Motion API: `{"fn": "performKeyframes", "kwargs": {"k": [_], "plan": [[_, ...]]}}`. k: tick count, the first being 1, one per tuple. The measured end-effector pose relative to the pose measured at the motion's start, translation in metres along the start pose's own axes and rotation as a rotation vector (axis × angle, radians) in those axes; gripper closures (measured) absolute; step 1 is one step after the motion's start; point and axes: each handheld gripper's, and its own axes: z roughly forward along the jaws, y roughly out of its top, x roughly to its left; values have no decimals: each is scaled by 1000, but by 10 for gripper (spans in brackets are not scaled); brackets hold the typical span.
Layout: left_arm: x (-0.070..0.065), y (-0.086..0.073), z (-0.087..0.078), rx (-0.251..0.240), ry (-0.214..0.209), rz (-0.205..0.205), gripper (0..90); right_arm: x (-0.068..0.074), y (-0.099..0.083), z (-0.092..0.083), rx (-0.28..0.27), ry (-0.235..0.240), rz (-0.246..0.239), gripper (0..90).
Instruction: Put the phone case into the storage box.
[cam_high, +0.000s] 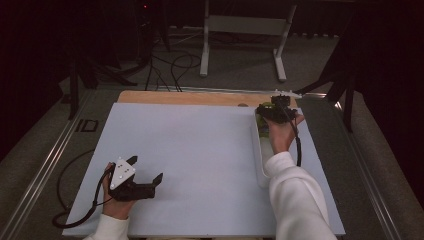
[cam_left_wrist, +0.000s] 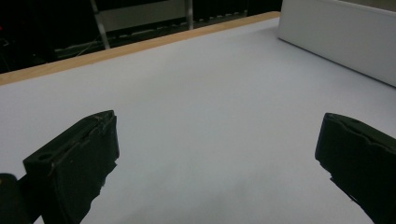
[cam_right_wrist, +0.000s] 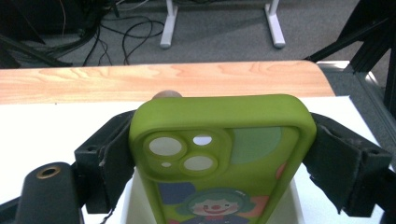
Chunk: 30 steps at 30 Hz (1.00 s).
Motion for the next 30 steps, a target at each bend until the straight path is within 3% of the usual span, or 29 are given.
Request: {"fn": "performKeyframes", "kwargs": {"k": [9, 30], "plan": [[0, 0, 0, 0, -1, -1, 1, -3, 0, 3, 2, 1, 18, 76], [0, 0, -1, -2, 2, -3, 1, -8, 8, 2, -27, 54, 39, 74]]}}
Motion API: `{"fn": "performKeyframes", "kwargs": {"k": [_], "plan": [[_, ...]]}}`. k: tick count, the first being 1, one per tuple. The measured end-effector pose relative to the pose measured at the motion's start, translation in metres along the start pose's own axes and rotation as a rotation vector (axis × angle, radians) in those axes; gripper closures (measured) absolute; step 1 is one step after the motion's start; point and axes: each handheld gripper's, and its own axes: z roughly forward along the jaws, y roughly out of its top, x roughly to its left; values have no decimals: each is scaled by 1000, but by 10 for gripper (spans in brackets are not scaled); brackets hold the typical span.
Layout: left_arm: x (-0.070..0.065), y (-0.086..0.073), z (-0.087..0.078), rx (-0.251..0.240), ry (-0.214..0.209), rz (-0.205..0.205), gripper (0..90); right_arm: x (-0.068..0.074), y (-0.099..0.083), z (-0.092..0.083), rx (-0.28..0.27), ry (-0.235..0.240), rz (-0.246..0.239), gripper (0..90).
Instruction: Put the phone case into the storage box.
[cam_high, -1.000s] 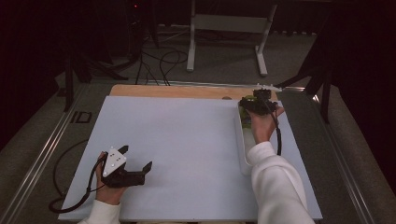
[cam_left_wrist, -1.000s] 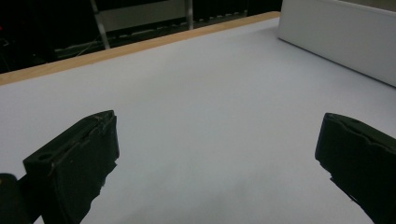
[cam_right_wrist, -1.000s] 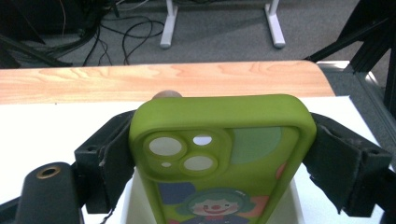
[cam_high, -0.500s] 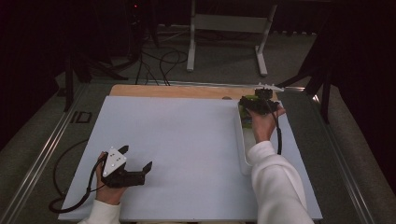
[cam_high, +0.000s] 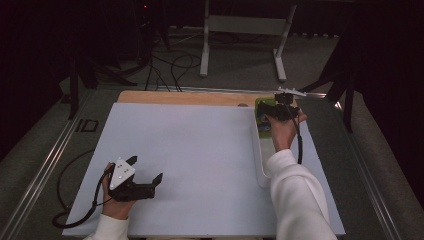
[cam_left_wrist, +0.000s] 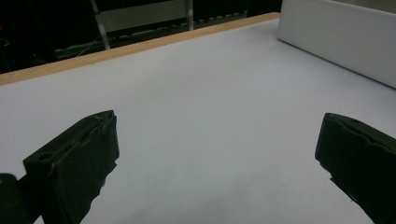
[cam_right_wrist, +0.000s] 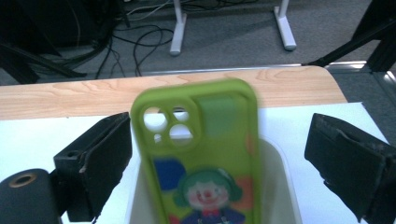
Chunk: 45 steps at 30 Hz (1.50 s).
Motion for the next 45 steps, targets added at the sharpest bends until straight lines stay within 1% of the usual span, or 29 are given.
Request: {"fn": "performKeyframes", "kwargs": {"k": [4, 9, 10, 11, 13, 15, 16, 17, 18, 19, 22, 23, 24, 26, 27, 29, 30, 31, 32, 34, 36, 38, 39, 40, 41, 44, 45], "plan": [[0, 0, 0, -2, 0, 0, 1, 1, -1, -4, -4, 14, 4, 75], [0, 0, 0, -2, 4, 2, 1, 6, -2, -12, -15, 59, -6, 76], [0, 0, 0, -2, 5, 1, 1, 6, -2, -12, -15, 59, -6, 76], [0, 0, -1, -2, 6, 1, 1, 8, -4, -17, -15, 80, -16, 76], [1, 0, -1, -2, 5, 1, 1, 11, -6, -21, -14, 99, -39, 77], [1, 1, -1, 0, 5, 2, 1, 13, -8, -26, -16, 124, -51, 78], [1, 1, -1, 0, 5, 2, 1, 13, -9, -29, -17, 140, -48, 78], [1, 1, -1, 1, 6, 2, 1, 13, -9, -29, -17, 140, -48, 78], [1, 1, -1, 1, 6, 2, 1, 14, -10, -32, -15, 156, -53, 78], [1, 1, -1, 2, 4, 1, 1, 16, -12, -38, -21, 186, -51, 78], [1, 1, -1, 4, 2, 0, 0, 19, -17, -47, -24, 232, -58, 78], [1, 1, -1, 4, 2, 0, 1, 19, -17, -47, -24, 232, -58, 78], [1, 1, -1, 4, 1, 0, 1, 23, -20, -53, -27, 259, -75, 78], [1, 1, -1, 5, 0, -1, 1, 26, -24, -60, -27, 283, -101, 78], [1, 1, -1, 5, 0, -1, 0, 26, -24, -60, -27, 283, -101, 78], [2, 1, -1, 3, 1, -2, 0, 29, -29, -66, -30, 300, -124, 78], [2, 1, -1, 3, 1, -2, 0, 29, -29, -66, -30, 300, -124, 78], [2, 1, -1, 3, 0, -3, 0, 31, -33, -70, -33, 307, -137, 78], [2, 1, -1, 4, 0, -3, 0, 33, -41, -78, -36, 337, -156, 78], [2, 1, -1, 6, 0, -4, 0, 35, -47, -83, -39, 352, -179, 78], [3, 2, -2, 6, -1, -4, 0, 36, -50, -85, -36, 359, -188, 78], [3, 2, -2, 5, -2, -4, 0, 36, -57, -91, -39, 385, -204, 78], [3, 2, -2, 6, -2, -3, 0, 36, -57, -91, -39, 385, -204, 78], [3, 2, -2, 6, -2, -3, 0, 36, -60, -93, -39, 394, -206, 78], [4, 2, -2, 5, -3, -4, 0, 35, -65, -97, -43, 414, -206, 78], [4, 2, -3, 8, -3, -3, 0, 35, -72, -103, -54, 437, -213, 78], [4, 2, -3, 8, -5, -2, 0, 35, -72, -103, -54, 437, -213, 78]]}}
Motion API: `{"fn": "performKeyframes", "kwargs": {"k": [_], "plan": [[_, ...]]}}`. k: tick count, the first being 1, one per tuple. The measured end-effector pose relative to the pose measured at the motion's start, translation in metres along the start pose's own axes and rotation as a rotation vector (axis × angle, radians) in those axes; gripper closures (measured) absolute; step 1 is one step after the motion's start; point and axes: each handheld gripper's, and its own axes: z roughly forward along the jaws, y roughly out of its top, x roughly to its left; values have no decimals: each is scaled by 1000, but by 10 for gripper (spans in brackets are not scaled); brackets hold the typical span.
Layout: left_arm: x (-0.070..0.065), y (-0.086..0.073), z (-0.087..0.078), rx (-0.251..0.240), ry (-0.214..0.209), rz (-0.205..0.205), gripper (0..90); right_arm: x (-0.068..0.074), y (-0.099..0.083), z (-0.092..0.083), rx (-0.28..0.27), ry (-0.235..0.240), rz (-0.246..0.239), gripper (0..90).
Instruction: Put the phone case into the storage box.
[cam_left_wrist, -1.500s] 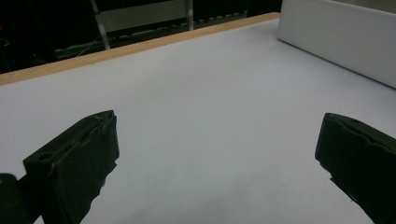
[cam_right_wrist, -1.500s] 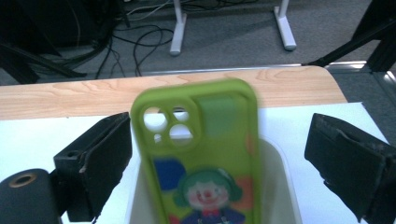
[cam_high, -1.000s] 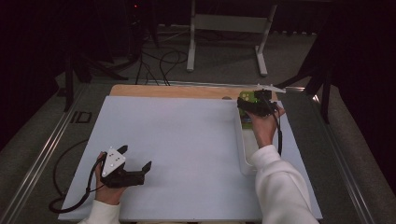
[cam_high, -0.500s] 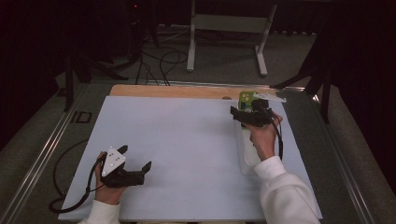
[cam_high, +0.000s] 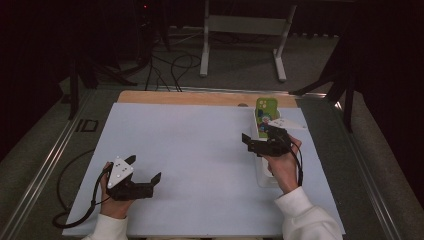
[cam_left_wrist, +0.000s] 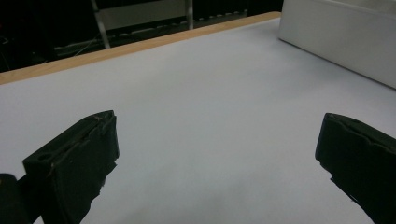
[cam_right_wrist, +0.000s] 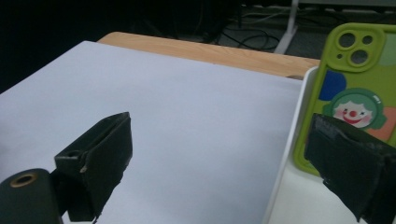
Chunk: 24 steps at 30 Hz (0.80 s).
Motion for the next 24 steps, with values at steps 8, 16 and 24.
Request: {"fn": "performKeyframes", "kwargs": {"k": [8, 16, 24], "plan": [[3, 0, -2, -1, 3, -5, 0, 14, -14, -18, -44, 48, -36, 82], [4, 1, -3, -5, 0, -2, 0, 19, -31, -34, -82, 95, -83, 83], [5, 1, -4, -7, -4, -1, 0, 21, -53, -46, -114, 98, -130, 83]]}}
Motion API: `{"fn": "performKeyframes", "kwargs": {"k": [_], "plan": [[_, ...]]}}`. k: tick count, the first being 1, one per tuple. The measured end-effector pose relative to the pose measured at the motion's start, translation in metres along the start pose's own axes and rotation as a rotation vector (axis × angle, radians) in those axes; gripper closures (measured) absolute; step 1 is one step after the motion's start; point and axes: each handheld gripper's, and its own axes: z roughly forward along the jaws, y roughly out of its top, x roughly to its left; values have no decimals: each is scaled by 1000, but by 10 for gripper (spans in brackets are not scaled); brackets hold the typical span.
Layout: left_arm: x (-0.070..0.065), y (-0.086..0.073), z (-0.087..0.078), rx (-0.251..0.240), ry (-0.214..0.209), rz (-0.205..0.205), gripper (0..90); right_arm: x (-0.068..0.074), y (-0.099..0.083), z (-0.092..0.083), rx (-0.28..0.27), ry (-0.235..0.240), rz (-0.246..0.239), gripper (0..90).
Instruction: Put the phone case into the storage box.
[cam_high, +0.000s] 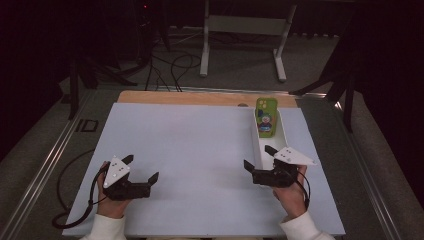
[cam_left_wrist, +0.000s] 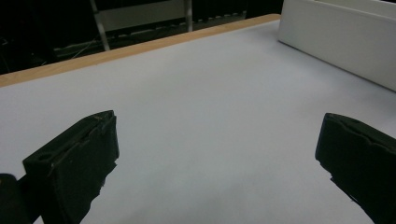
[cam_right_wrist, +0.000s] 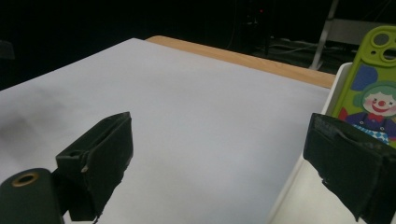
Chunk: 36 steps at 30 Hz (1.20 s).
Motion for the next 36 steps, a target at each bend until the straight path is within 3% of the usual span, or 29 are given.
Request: {"fn": "performKeyframes", "kwargs": {"k": [15, 23, 36], "plan": [[5, -2, -5, -20, -15, -4, 0, 5, -31, -18, -89, 3, -52, 83], [4, -5, -9, -39, -32, 8, 0, 4, -45, -25, -108, 5, -44, 82], [4, -8, -11, -44, -44, 28, 0, -4, -49, -32, -136, -23, -50, 83]]}}
